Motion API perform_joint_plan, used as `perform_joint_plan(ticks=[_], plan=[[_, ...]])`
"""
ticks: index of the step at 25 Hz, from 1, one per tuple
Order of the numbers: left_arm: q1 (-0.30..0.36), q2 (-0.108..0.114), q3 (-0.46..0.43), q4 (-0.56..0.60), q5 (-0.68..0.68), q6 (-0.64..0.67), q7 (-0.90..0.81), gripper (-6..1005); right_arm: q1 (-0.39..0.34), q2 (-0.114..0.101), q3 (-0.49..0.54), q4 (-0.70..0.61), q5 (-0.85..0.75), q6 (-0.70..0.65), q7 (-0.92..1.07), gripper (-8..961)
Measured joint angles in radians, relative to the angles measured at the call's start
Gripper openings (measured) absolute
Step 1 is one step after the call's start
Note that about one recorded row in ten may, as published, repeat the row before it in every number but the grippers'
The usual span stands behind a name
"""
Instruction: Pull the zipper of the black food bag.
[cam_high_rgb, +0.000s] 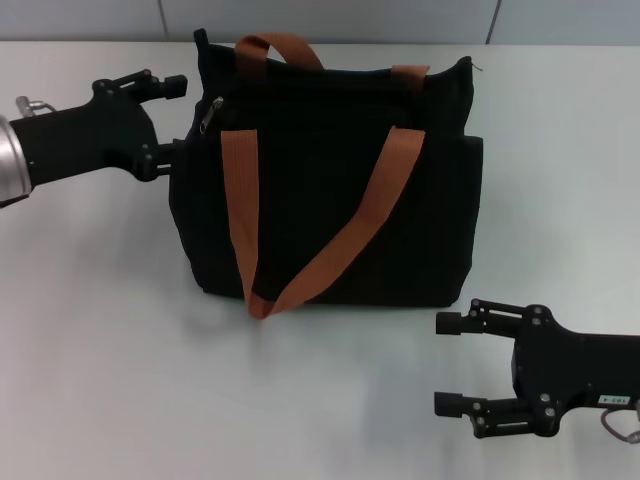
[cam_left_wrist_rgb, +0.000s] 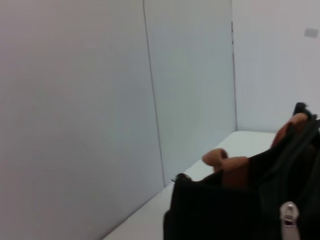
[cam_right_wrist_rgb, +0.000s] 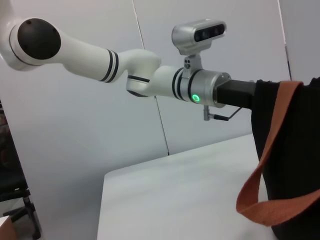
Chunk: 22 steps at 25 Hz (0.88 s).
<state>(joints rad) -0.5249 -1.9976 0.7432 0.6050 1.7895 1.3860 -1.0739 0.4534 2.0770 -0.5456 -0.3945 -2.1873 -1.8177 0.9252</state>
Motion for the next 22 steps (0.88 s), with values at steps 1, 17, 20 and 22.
perform_joint_plan(ticks=[1,17,20,22], plan=[[-0.005,-0.005,-0.001,0.0,-0.001,-0.016,0.008,711,0.002,0.0,0.005,0.0,0.001,0.0,0.001,821],[0.019,-0.035,-0.052,-0.008,-0.061,-0.013,0.143,585,0.014,-0.003,0.03,-0.001,0.002,0.011,0.002,816],[0.021,-0.039,-0.052,-0.008,-0.061,0.007,0.156,483,0.018,-0.003,0.03,-0.001,0.002,0.012,0.008,815],[0.021,-0.039,-0.052,-0.008,-0.061,0.007,0.156,336,0.019,-0.003,0.031,-0.001,0.002,0.012,0.009,814]])
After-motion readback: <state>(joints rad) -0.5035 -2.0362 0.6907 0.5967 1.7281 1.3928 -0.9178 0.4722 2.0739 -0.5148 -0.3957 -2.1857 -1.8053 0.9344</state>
